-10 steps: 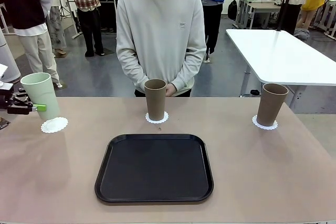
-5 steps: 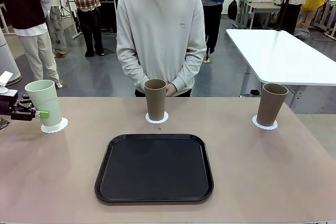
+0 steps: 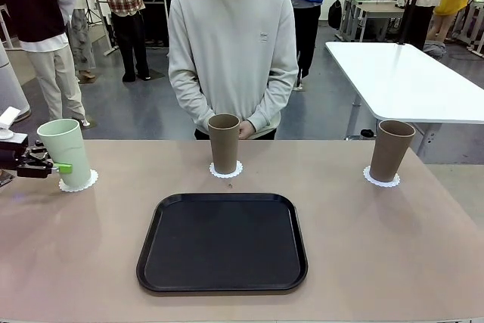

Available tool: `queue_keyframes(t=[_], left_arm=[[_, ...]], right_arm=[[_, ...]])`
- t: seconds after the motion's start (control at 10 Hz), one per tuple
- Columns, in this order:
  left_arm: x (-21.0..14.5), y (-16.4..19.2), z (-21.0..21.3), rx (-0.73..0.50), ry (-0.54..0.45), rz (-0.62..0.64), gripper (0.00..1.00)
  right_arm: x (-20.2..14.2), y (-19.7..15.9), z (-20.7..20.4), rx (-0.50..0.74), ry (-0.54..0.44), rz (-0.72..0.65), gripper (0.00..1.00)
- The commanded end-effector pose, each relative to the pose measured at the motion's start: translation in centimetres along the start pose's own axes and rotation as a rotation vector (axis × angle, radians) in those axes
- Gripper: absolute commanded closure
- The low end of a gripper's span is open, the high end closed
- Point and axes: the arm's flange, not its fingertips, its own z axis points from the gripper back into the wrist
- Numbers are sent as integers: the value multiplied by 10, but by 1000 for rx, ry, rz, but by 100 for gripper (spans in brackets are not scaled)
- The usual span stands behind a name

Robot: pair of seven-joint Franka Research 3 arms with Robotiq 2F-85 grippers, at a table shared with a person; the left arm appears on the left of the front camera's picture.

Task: Place coasters on the table and set cups on them.
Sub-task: Take one Reusable plastic cup from the Flat Tray and place it on a coaster set by the human.

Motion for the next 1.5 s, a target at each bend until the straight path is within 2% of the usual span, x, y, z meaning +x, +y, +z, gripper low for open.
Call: queue_keyframes(t=[0.0, 0.4, 1.4], left_arm=[[-5, 3, 2, -36, -10, -38, 17], [-8, 6, 6, -32, -29, -41, 17], [-19, 15, -2, -36, -1, -17, 17]], right_arm=[[0, 1, -1, -1, -2, 1, 0], [0, 1, -1, -1, -2, 1, 0], [0, 1, -1, -1, -2, 1, 0]])
